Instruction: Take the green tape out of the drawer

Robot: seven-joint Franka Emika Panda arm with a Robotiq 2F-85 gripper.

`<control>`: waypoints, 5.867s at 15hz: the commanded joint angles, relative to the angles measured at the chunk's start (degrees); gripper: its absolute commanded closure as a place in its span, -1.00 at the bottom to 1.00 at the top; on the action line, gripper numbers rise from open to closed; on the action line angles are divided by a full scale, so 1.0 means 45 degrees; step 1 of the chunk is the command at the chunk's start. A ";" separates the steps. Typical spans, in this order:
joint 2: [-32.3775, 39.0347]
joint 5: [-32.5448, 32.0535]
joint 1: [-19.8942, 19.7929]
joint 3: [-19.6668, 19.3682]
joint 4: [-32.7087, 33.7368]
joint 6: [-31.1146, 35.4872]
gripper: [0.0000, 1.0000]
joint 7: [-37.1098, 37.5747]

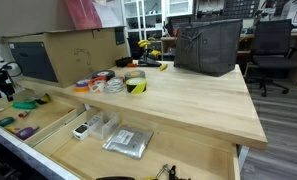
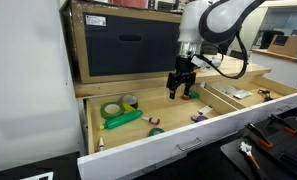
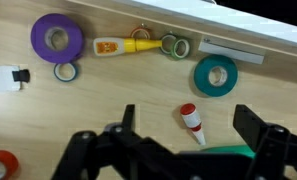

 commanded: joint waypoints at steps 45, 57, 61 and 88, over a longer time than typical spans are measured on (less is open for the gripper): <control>0.5794 -0.3886 0.3750 -0.2555 0.4347 -0.0523 0.44 -0.1238; 0.2580 -0.2758 0.1456 -0.2061 0.1087 -0.1794 0.86 -0.1416; 0.0492 -0.2083 0.0392 -0.2108 -0.1249 -0.1436 0.86 -0.1162; -0.3342 -0.1957 -0.4715 -0.5158 -0.2707 -0.0814 0.86 0.2616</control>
